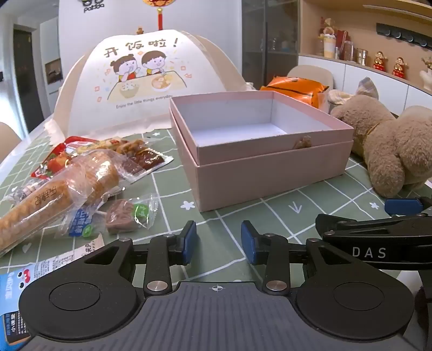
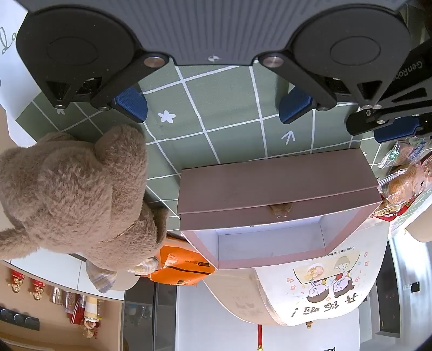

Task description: Organize snacks

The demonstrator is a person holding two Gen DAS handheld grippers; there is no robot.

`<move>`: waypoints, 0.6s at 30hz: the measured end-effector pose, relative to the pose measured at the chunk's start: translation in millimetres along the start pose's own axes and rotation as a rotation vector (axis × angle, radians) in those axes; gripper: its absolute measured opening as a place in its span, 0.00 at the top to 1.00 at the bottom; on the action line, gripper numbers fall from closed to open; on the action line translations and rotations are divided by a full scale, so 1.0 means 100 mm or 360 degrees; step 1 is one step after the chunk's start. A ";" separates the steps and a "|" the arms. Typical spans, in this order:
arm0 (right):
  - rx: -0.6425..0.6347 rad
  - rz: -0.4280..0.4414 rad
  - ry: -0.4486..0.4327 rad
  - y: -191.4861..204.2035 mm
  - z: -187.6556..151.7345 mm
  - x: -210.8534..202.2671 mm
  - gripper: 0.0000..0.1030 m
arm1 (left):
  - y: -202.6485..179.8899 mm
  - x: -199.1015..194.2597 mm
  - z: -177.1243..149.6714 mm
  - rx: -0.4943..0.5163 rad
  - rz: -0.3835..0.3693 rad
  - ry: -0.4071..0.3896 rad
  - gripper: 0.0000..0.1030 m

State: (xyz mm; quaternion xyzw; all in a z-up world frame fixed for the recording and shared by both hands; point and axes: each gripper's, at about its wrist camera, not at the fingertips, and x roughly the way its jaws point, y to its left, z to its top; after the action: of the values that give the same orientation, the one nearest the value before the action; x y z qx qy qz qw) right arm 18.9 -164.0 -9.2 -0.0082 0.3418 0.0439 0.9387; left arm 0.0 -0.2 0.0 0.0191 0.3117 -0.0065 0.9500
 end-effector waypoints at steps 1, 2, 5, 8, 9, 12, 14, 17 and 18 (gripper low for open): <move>0.0002 0.0001 0.0001 0.00 0.00 0.00 0.00 | 0.00 0.00 0.00 0.0002 0.0001 0.0000 0.58; 0.0001 0.0001 0.0001 0.00 0.00 0.00 0.00 | 0.00 0.00 0.00 0.0000 0.0000 0.0000 0.59; 0.0001 0.0001 0.0001 0.00 0.00 0.00 0.00 | 0.00 0.00 0.00 -0.0002 -0.0002 0.0000 0.59; 0.0001 0.0001 0.0001 0.00 0.00 0.00 0.00 | 0.00 0.00 0.00 -0.0004 -0.0003 0.0000 0.59; 0.0001 0.0001 0.0001 0.00 0.00 0.00 0.00 | 0.00 0.00 0.00 -0.0005 -0.0003 0.0000 0.59; 0.0001 0.0001 0.0002 0.00 0.00 0.00 0.00 | 0.00 0.00 0.00 -0.0004 -0.0003 0.0000 0.59; 0.0001 0.0001 0.0002 0.00 0.00 0.00 0.00 | 0.00 0.00 0.00 -0.0005 -0.0004 0.0000 0.59; 0.0001 0.0001 0.0002 0.00 0.00 0.00 0.00 | 0.00 0.00 0.00 -0.0006 -0.0004 0.0001 0.59; 0.0001 0.0001 0.0001 0.00 0.00 0.00 0.00 | 0.00 0.00 0.00 -0.0006 -0.0004 0.0001 0.59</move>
State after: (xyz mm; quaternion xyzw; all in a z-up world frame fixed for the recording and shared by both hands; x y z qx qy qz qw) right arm 19.1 -164.0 -9.4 -0.0079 0.3423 0.0440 0.9385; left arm 0.0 -0.2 0.1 0.0170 0.3119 -0.0072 0.9499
